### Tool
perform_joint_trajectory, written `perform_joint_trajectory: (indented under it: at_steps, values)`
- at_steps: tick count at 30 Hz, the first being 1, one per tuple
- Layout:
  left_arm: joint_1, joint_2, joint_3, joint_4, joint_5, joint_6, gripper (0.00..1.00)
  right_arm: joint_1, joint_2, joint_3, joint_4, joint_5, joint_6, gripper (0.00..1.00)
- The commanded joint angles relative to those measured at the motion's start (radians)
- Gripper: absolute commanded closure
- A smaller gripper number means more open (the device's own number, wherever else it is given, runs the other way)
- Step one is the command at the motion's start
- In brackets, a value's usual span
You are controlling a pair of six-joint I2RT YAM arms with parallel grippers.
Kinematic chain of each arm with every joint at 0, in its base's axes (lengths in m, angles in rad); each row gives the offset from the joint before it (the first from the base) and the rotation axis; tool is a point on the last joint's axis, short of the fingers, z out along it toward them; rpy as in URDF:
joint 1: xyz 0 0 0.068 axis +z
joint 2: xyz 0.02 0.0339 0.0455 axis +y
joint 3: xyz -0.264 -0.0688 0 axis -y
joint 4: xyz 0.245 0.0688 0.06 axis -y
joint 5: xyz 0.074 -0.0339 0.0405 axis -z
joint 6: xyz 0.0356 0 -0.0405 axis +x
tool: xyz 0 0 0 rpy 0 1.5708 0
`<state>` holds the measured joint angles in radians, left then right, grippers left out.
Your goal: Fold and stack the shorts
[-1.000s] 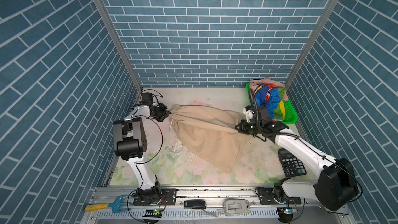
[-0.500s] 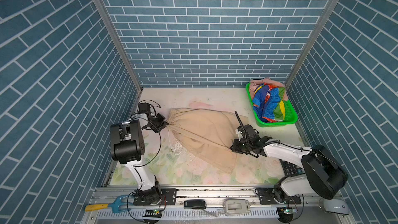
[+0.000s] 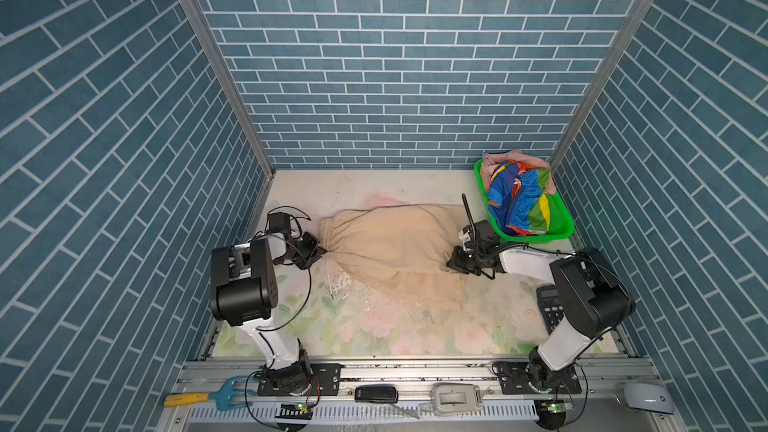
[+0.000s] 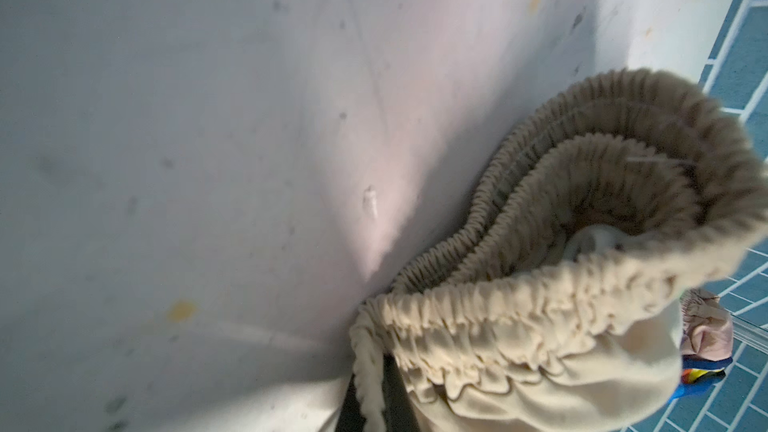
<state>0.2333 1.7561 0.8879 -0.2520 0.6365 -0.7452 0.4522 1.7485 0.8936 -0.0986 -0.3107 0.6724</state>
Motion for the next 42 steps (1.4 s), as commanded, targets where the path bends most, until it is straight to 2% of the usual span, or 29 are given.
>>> perform_joint_trajectory:
  at_steps: [1, 6, 12, 17, 26, 32, 39, 42]
  values:
    - [0.004, -0.033, -0.041, 0.038, 0.026, -0.039, 0.95, -0.027, 0.137, 0.154, -0.171, 0.129, -0.124, 1.0]
    - [0.003, -0.075, -0.042, 0.06, 0.05, -0.075, 0.93, -0.052, 0.246, 0.461, -0.349, 0.149, -0.211, 1.0]
    - [0.002, -0.076, 0.107, -0.056, 0.012, -0.013, 0.89, -0.05, 0.132, 0.594, -0.466, 0.171, -0.259, 1.0]
    - [0.003, -0.043, 0.177, -0.09, -0.011, 0.011, 0.85, -0.04, 0.045, 0.57, -0.494, 0.158, -0.274, 1.0]
    - [-0.035, 0.008, 0.197, -0.038, -0.03, 0.004, 0.78, 0.005, 0.007, 0.498, -0.467, 0.142, -0.265, 1.0]
    - [-0.053, 0.056, 0.224, -0.015, -0.065, 0.0, 0.77, 0.018, -0.069, 0.425, -0.46, 0.15, -0.252, 1.0]
    - [-0.052, 0.059, 0.22, -0.039, -0.111, 0.033, 0.74, 0.056, -0.168, 0.279, -0.438, 0.16, -0.217, 1.0]
    - [-0.053, 0.053, 0.204, -0.036, -0.103, 0.039, 0.69, 0.073, -0.177, 0.199, -0.386, 0.148, -0.181, 1.0]
